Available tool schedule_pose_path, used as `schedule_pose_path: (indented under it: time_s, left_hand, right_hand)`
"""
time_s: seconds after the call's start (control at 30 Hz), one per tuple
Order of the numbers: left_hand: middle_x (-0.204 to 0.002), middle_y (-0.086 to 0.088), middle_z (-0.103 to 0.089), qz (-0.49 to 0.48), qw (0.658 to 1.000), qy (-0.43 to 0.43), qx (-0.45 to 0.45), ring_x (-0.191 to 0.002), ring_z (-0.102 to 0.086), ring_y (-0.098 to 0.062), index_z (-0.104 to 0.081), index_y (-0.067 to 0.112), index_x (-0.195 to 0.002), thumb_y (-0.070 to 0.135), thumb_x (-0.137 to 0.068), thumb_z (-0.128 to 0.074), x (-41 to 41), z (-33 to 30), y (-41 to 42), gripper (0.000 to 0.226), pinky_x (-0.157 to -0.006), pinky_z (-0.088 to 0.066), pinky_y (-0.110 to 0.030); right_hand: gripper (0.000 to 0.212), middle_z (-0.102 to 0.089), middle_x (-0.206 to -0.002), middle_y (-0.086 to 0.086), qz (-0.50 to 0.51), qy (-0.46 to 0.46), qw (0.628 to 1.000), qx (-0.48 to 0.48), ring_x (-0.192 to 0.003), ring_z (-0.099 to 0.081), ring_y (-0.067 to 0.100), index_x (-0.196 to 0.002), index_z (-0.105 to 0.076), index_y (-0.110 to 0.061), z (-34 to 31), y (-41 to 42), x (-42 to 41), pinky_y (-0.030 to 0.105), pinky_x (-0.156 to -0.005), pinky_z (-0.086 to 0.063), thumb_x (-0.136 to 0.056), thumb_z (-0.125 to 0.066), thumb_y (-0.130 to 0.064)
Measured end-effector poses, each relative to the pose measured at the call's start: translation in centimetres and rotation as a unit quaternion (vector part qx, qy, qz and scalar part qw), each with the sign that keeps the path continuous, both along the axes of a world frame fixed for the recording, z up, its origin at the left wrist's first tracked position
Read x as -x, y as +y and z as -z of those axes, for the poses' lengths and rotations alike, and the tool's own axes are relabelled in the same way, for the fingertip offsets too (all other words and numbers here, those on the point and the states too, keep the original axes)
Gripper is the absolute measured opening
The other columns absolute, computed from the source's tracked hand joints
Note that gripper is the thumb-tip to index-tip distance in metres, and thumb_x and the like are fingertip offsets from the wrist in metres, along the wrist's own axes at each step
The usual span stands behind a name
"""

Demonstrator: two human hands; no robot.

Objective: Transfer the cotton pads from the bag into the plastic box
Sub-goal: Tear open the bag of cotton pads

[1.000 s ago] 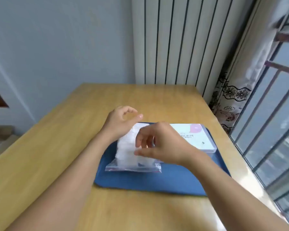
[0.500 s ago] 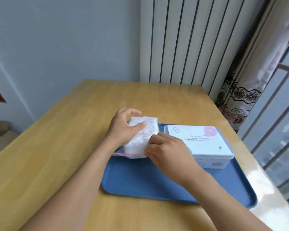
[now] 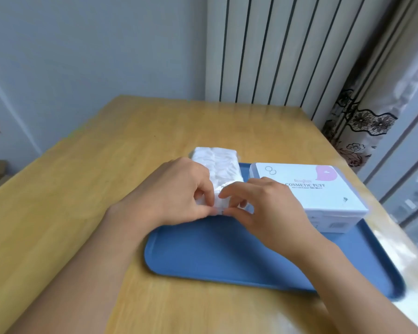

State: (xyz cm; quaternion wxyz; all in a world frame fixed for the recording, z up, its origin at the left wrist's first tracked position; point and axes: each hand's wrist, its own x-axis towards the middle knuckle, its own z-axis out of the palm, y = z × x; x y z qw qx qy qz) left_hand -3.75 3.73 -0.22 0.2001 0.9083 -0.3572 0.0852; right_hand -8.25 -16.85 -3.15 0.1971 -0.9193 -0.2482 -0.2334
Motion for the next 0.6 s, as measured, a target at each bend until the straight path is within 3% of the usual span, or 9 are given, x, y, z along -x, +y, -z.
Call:
schedule_pose_path:
  time_s: [0.1, 0.27, 0.4, 0.5, 0.6]
  left_hand:
    - [-0.066, 0.009, -0.052, 0.021, 1.0, 0.005, -0.016, -0.066, -0.054, -0.01, -0.08, 0.034, -0.08, 0.047, -0.082, -0.077, 0.6, -0.1, -0.2, 0.013, -0.059, -0.046, -0.033]
    - [-0.069, 0.007, -0.054, 0.016, 0.997, 0.068, 0.008, -0.067, -0.054, -0.012, -0.079, 0.027, -0.081, 0.029, -0.084, -0.077, 0.2, 0.2, -0.3, 0.003, -0.063, -0.049, -0.034]
    - [-0.068, 0.002, -0.053, 0.006, 0.988, 0.139, 0.072, -0.057, -0.043, -0.007, -0.078, 0.024, -0.077, 0.02, -0.082, -0.081, -0.2, 0.4, 0.1, 0.007, -0.057, -0.04, -0.021]
    - [-0.069, -0.003, -0.055, 0.011, 0.983, 0.153, 0.1, -0.059, -0.044, -0.008, -0.076, 0.024, -0.074, 0.019, -0.084, -0.08, -0.3, 0.2, 0.6, 0.012, -0.058, -0.04, -0.02]
    - [-0.069, 0.006, -0.053, 0.006, 0.983, 0.124, 0.139, -0.059, -0.042, -0.005, -0.073, 0.024, -0.074, 0.018, -0.086, -0.078, -0.4, -0.3, 0.9, 0.014, -0.058, -0.04, -0.021]
  right_hand:
    - [0.033, -0.069, -0.077, -0.017, 0.0, 0.028, 1.0, -0.015, -0.071, -0.064, 0.014, -0.107, -0.068, -0.035, -0.1, -0.2, 0.2, 0.037, -0.065, -0.056, -0.079, -0.083, -0.025]
    - [0.037, -0.065, -0.081, -0.018, -0.014, 0.034, 0.999, -0.011, -0.078, -0.061, 0.012, -0.107, -0.068, -0.033, -0.6, -0.2, 0.5, 0.039, -0.069, -0.055, -0.076, -0.085, -0.021]
    - [0.031, -0.054, -0.076, -0.017, 0.01, -0.022, 1.0, 0.007, -0.073, -0.057, 0.018, -0.088, -0.069, -0.025, -0.9, -0.7, 0.6, 0.035, -0.062, -0.049, -0.067, -0.092, -0.026]
    - [0.02, -0.048, -0.072, -0.018, 0.016, -0.06, 0.998, 0.014, -0.067, -0.05, 0.017, -0.078, -0.072, -0.023, -0.7, -0.8, 0.3, 0.028, -0.062, -0.038, -0.07, -0.09, -0.026]
    - [0.005, -0.059, -0.073, -0.01, 0.013, -0.099, 0.994, -0.036, -0.069, -0.054, 0.022, -0.079, -0.077, -0.02, -0.3, -1.0, -0.1, 0.033, -0.063, -0.045, -0.082, -0.08, -0.021]
